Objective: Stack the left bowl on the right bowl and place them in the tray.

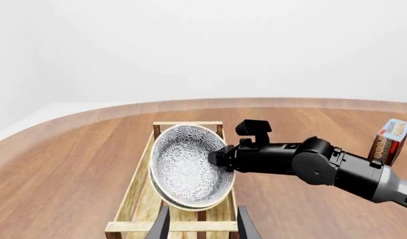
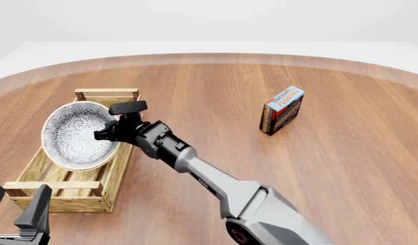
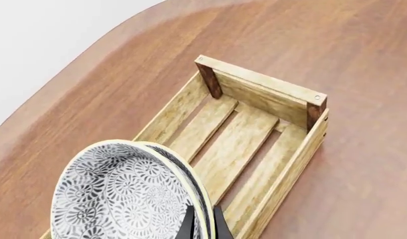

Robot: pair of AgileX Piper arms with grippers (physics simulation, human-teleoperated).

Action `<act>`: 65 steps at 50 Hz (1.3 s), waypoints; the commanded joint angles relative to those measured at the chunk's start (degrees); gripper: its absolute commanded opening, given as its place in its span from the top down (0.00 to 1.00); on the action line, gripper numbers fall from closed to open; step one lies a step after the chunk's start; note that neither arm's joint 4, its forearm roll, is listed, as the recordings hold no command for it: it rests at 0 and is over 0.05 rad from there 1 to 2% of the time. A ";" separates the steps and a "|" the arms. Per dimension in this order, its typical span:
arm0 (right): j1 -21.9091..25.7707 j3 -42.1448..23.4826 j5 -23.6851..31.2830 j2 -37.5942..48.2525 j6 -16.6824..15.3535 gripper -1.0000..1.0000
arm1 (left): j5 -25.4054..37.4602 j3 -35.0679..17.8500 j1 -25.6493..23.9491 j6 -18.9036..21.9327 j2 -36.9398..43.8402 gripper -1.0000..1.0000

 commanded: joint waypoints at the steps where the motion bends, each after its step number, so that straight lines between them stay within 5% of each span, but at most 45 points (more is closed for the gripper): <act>1: 0.92 -0.53 0.19 -0.01 -0.45 1.00 | 0.00 0.00 0.00 0.00 0.00 0.00; 4: 1.24 -0.53 0.30 -0.08 -0.97 1.00 | 0.00 0.00 0.00 0.00 0.00 0.00; 5: 1.09 -0.53 0.31 -0.11 -1.30 0.00 | 0.00 0.00 0.00 0.00 0.00 0.00; 40: -0.20 -0.52 1.20 -1.27 -1.53 0.00 | 0.00 0.00 0.00 0.00 0.00 0.00; 65: -3.05 -0.43 6.28 -9.75 -6.87 0.00 | 0.00 0.00 0.00 0.00 0.00 0.00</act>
